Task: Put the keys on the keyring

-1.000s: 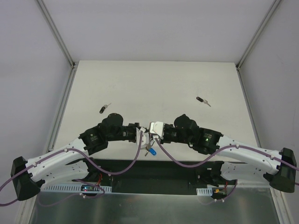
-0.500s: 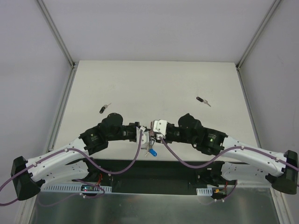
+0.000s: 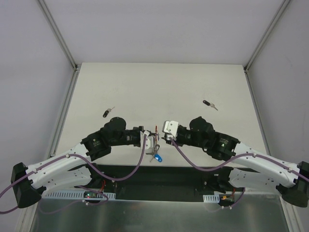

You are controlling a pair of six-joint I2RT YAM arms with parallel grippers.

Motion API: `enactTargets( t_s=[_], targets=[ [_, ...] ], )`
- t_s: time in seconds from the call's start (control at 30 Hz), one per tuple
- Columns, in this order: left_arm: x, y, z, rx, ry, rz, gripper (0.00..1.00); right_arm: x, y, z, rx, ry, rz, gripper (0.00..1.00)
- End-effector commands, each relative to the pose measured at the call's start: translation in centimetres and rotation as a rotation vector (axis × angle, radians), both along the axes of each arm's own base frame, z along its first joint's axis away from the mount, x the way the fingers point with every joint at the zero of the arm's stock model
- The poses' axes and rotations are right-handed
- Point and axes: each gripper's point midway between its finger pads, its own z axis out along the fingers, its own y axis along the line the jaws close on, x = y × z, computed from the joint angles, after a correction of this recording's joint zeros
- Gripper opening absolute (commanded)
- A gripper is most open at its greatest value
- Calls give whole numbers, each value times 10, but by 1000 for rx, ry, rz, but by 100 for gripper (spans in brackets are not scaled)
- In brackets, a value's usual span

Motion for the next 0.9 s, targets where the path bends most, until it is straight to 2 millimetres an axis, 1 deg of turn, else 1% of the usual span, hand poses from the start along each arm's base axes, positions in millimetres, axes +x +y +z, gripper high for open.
enactTargets(
  t_s=[0.0, 0.07, 0.27, 0.3, 0.47, 0.6, 0.8, 0.87],
  targets=[
    [-7, -10, 40, -111, -49, -46, 0, -3, 7, 7, 27, 9, 33, 40],
    [-7, -10, 40, -112, -47, -49, 0, -3, 9, 11, 36, 7, 41, 40],
    [-8, -11, 39, -109, -42, -54, 0, -4, 13, 12, 37, 18, 63, 37],
    [-8, -11, 38, -108, -40, -54, 0, -5, 14, 12, 38, 19, 67, 35],
    [-9, -12, 38, -110, -35, -61, 0, -4, 16, 12, 36, 22, 73, 32],
    [-9, -12, 39, -111, -35, -64, 0, -5, 16, 15, 43, 22, 77, 26],
    [-10, -13, 37, -107, -29, -66, 0, -6, 18, 16, 45, 22, 88, 20],
    [-9, -13, 38, -108, -30, -65, 0, -7, 18, 15, 42, 26, 92, 20]
  ],
)
